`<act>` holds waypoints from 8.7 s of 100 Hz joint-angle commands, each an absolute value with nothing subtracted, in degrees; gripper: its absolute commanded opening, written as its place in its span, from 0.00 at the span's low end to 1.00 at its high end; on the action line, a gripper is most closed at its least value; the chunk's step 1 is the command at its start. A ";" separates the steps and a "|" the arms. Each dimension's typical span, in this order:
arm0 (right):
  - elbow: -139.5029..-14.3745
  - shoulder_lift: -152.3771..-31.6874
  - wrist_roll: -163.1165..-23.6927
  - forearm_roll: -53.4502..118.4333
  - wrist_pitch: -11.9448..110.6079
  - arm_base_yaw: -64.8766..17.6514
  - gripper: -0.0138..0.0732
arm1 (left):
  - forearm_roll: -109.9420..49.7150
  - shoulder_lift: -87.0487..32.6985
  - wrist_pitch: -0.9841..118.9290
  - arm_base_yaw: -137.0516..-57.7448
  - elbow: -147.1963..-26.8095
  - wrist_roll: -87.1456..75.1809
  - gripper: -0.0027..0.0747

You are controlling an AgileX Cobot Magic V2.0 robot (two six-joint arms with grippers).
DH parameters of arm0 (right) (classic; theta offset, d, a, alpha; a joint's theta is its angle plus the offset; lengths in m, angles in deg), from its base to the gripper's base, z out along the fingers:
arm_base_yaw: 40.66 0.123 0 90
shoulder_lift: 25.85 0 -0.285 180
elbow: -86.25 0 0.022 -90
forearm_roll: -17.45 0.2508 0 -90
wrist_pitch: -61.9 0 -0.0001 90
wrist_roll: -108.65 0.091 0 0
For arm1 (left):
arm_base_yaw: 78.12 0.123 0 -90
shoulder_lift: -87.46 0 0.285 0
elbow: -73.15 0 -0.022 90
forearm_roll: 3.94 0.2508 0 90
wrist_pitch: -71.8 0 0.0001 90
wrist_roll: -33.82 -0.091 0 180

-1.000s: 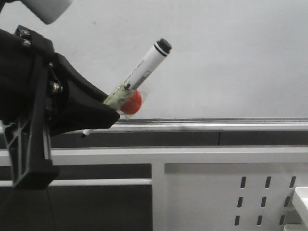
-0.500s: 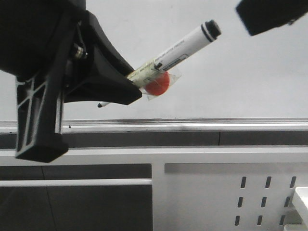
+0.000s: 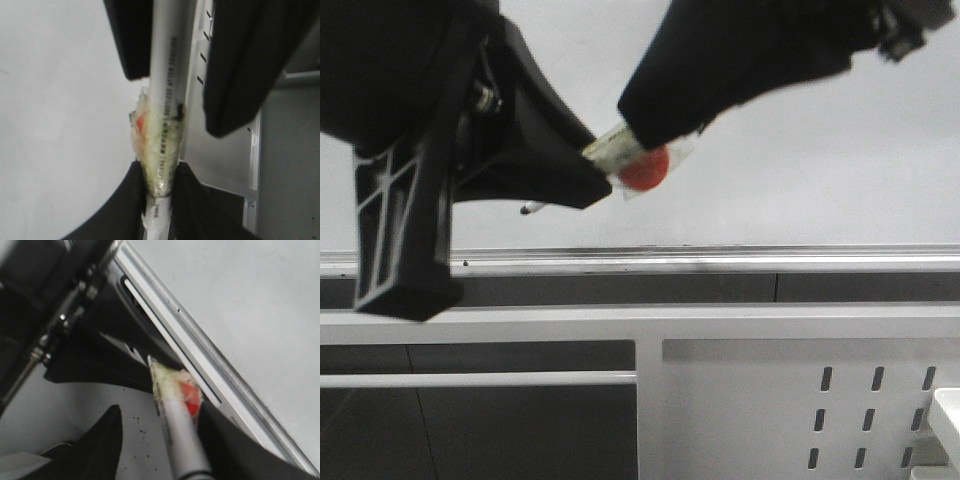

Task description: Write number 1 on whiteboard

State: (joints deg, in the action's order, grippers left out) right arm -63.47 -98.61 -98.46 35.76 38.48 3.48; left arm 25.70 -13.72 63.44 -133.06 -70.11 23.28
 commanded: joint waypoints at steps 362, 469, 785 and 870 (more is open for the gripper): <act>-50.38 -83.02 -90.29 27.81 65.29 -8.12 0.08 | -4.39 -54.61 101.40 -103.47 -40.24 41.92 0.01; -69.90 -95.19 -90.56 27.71 31.35 0.60 0.08 | 51.03 -46.47 107.77 -103.59 -43.15 60.67 0.26; -80.09 -86.54 -76.67 14.34 6.30 5.92 0.08 | 5.08 -1.59 139.21 -108.38 -45.18 52.20 0.01; -80.09 -86.54 -76.67 14.34 6.56 5.92 0.08 | -0.68 7.71 149.53 -109.45 -47.57 52.31 0.01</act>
State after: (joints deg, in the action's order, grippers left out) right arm -78.12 -87.50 -76.78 15.06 3.28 5.80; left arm 3.63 8.98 136.29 -109.42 -45.65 51.52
